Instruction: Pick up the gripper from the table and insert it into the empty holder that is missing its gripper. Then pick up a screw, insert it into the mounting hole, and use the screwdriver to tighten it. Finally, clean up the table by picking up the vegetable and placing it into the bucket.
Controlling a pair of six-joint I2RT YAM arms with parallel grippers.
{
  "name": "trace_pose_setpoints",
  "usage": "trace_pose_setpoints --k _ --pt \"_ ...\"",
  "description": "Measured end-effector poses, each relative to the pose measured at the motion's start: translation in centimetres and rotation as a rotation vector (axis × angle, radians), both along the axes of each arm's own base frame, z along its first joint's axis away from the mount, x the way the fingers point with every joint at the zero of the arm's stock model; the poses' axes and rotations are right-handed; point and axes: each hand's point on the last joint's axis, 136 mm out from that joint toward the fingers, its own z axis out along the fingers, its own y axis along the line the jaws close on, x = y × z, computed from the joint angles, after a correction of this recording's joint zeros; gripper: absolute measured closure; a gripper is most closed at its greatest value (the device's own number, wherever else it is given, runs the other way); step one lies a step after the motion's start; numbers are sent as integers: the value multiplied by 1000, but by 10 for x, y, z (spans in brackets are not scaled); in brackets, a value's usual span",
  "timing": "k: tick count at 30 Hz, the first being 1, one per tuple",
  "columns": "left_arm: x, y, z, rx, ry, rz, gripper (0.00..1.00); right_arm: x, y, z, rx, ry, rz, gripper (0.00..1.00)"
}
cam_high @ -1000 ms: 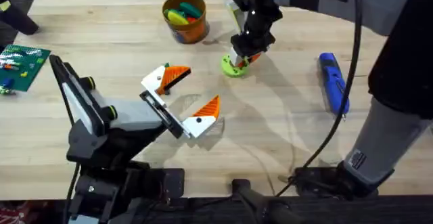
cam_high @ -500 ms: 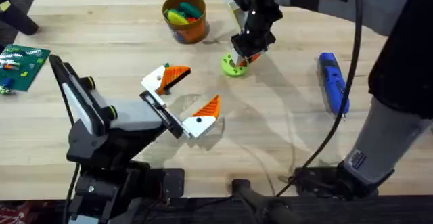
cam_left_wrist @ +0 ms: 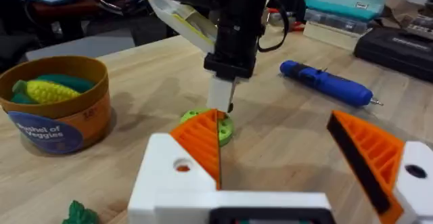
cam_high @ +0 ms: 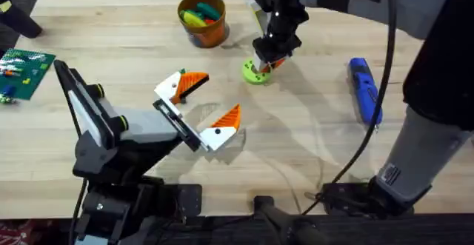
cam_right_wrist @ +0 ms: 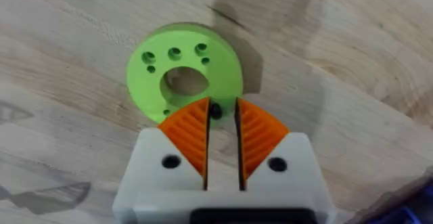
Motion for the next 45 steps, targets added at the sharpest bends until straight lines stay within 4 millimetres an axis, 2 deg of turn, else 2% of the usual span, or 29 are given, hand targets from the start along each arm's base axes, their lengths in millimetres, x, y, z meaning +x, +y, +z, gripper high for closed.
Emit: trace_pose_setpoints --k 14,26,30,35,45 --pt "0 0 0 0 0 0 14 0 2 0 -3 -6 5 766" --pt "0 0 0 0 0 0 14 0 3 0 -6 -12 9 802" --pt "0 0 0 0 0 0 14 1 3 0 -5 -13 9 846" --pt "0 0 0 0 0 0 14 1 6 1 2 -17 13 988" --pt "0 0 0 0 0 0 15 1 6 1 2 -17 14 994"
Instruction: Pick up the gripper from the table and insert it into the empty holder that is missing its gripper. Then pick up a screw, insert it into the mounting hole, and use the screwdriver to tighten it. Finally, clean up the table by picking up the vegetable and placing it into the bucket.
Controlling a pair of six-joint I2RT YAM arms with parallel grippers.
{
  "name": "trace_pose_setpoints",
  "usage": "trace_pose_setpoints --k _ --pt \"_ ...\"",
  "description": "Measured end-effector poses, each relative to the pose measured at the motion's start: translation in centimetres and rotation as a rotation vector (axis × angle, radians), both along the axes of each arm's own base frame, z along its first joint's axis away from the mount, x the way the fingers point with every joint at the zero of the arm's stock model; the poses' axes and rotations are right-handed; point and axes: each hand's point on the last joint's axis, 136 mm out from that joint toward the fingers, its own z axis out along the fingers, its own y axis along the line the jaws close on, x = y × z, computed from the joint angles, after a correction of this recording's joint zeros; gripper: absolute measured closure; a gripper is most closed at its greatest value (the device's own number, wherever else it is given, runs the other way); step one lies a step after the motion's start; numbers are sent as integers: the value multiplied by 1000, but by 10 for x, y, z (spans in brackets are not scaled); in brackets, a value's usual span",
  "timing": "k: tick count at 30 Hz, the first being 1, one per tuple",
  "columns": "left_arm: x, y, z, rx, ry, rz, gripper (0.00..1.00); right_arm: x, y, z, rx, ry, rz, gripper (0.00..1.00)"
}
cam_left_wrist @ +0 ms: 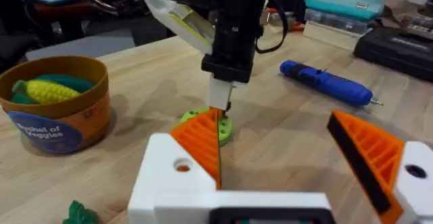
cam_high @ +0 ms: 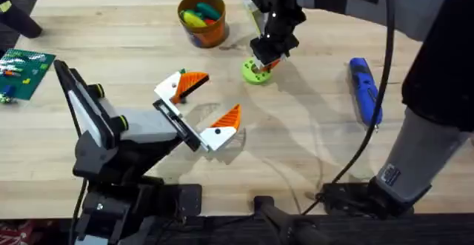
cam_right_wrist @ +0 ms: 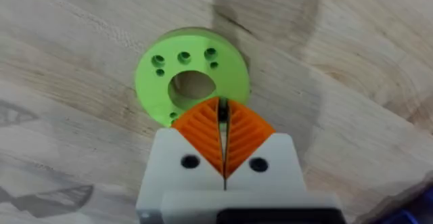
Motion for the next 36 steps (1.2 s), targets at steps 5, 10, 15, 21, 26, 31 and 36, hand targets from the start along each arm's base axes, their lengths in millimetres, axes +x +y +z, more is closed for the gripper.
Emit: trace_pose_setpoints --k 5,10,15,21,26,31,36 --pt "0 0 0 0 0 0 15 0 0 0 0 0 0 994" --pt "0 0 0 0 0 0 14 0 0 0 -1 2 0 994" --pt "0 0 0 0 0 0 15 -3 0 1 0 11 1 994" --pt "0 0 0 0 0 0 15 -10 -1 22 13 10 5 995" --pt "0 0 0 0 0 0 14 -5 3 65 55 -55 6 995" --pt "0 0 0 0 0 0 14 -4 4 113 96 -117 8 995" --pt "0 0 0 0 0 0 14 -7 2 152 117 -152 8 995"
